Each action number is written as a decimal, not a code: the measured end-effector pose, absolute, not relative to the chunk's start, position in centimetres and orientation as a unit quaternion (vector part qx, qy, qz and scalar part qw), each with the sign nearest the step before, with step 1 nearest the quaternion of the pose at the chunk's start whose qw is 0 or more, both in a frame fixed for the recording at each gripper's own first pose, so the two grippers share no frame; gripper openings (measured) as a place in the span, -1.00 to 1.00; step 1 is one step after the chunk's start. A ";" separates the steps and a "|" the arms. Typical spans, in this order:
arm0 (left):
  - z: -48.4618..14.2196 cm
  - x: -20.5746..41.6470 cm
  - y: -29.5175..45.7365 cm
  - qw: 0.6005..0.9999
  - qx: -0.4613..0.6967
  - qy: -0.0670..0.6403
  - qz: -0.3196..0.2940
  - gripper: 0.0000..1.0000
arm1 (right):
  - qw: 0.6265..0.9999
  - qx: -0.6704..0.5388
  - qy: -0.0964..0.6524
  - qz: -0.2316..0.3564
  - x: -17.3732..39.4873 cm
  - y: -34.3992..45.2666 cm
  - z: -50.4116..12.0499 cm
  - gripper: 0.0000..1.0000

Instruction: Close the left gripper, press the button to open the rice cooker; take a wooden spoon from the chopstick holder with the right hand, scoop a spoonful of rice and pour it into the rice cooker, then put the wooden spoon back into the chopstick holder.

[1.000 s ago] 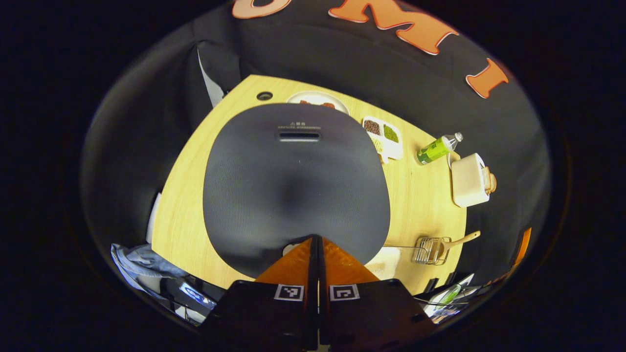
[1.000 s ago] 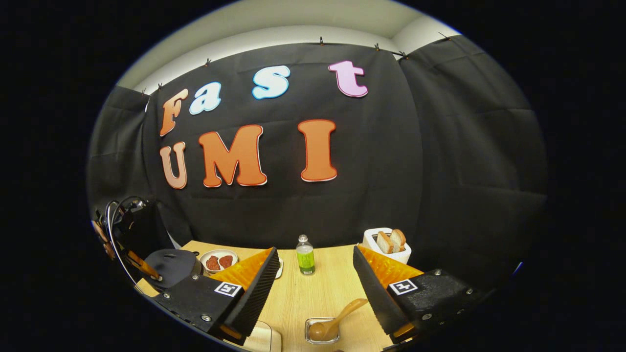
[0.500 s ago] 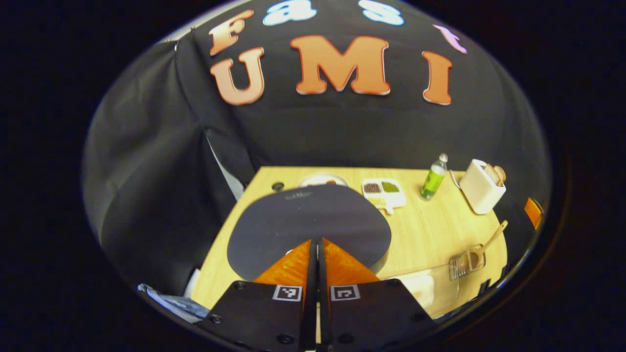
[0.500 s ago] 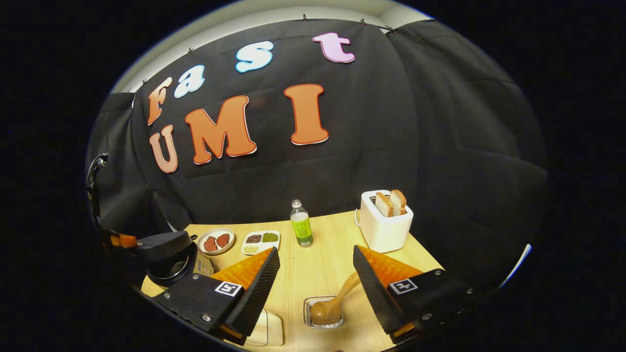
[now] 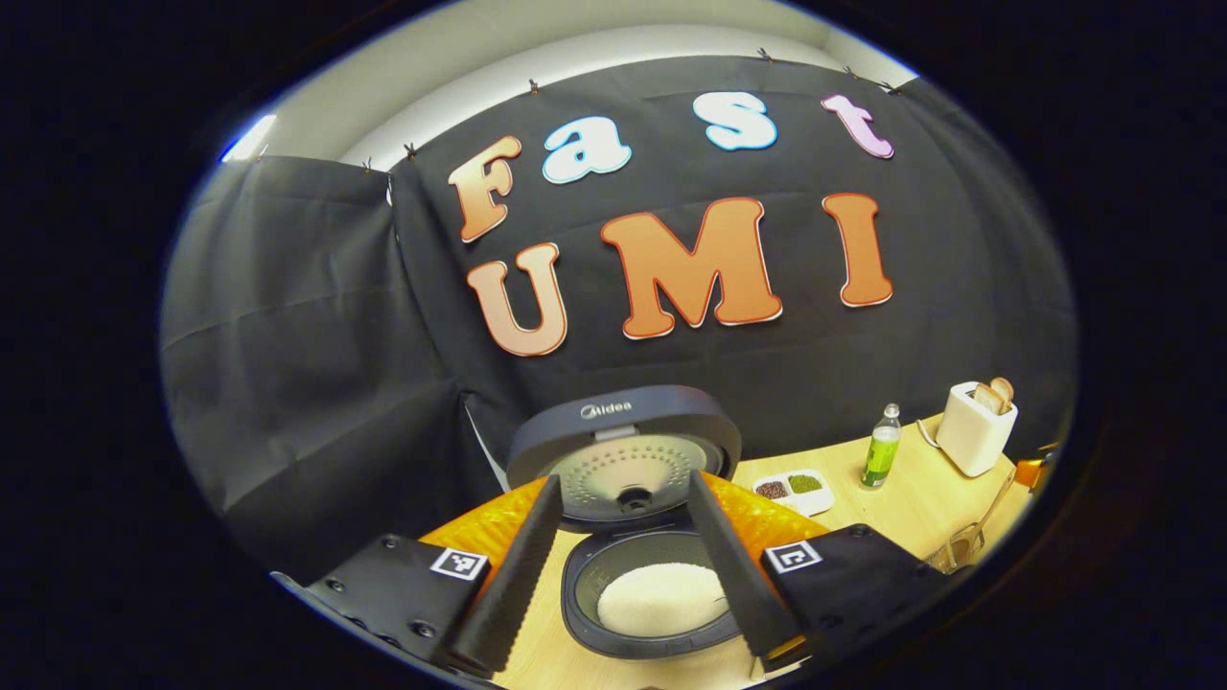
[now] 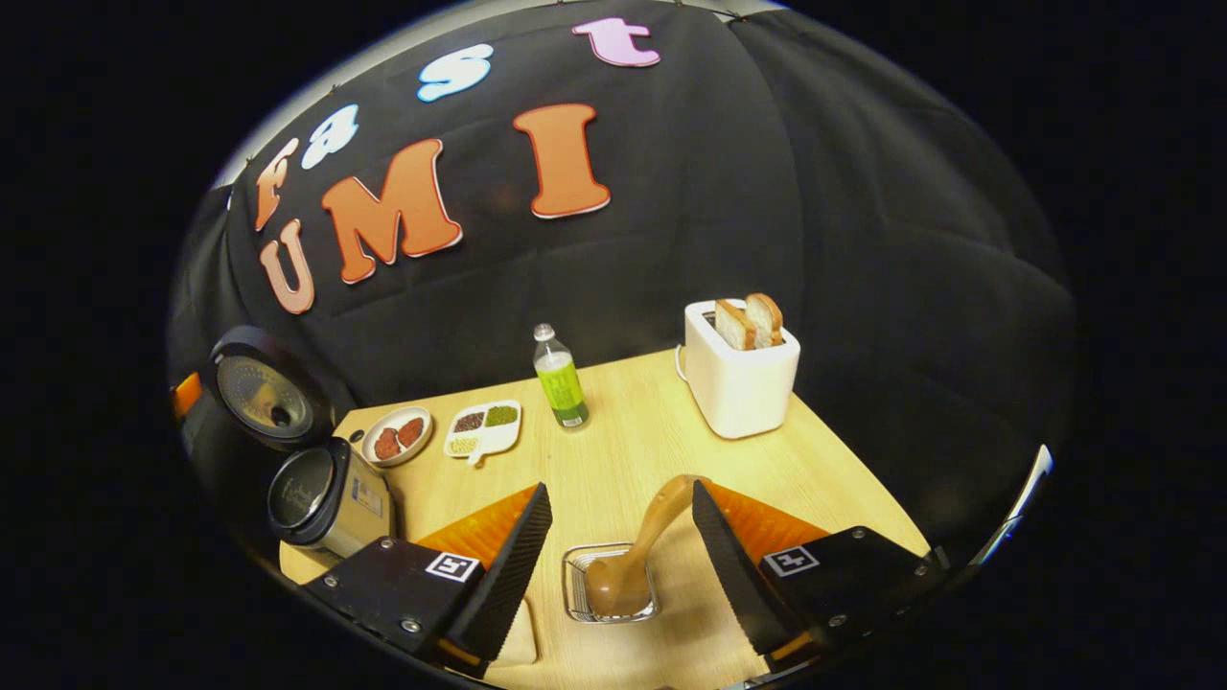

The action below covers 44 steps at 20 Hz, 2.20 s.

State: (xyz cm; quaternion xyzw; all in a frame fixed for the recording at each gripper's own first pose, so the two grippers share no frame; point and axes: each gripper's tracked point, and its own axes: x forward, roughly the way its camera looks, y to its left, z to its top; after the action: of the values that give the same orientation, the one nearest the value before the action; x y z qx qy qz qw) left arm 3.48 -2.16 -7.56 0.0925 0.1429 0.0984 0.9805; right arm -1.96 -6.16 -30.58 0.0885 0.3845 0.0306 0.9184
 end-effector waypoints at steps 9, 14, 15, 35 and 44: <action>-6.9 -0.1 -3.4 0.978 0.121 0.114 0.129 1.00 | 0.878 0.125 0.461 0.016 -2.7 -6.4 -37.4 0.49; -7.6 -2.2 -3.4 0.974 0.124 0.114 0.152 0.80 | 0.863 0.152 0.481 0.019 -2.6 -5.6 -39.9 0.22; -8.0 -2.5 -3.5 0.974 0.117 0.119 0.154 0.80 | 0.860 0.152 0.486 0.017 -2.7 -5.5 -40.4 0.17; -9.7 -2.8 -4.3 0.979 0.102 0.131 0.119 0.80 | 0.880 0.128 0.457 -0.029 -4.2 -3.7 -39.0 -0.79; -10.4 -2.3 -3.1 0.983 0.087 0.131 0.095 0.80 | 0.905 0.149 0.396 -0.035 -3.8 -3.8 -33.7 -0.89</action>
State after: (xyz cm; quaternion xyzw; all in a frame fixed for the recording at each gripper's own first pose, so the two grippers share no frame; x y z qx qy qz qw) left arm -2.33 -3.08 -10.36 0.0869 0.1314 0.0954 0.9829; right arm -3.83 -3.81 -33.73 0.1493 0.3965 -0.0349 0.9051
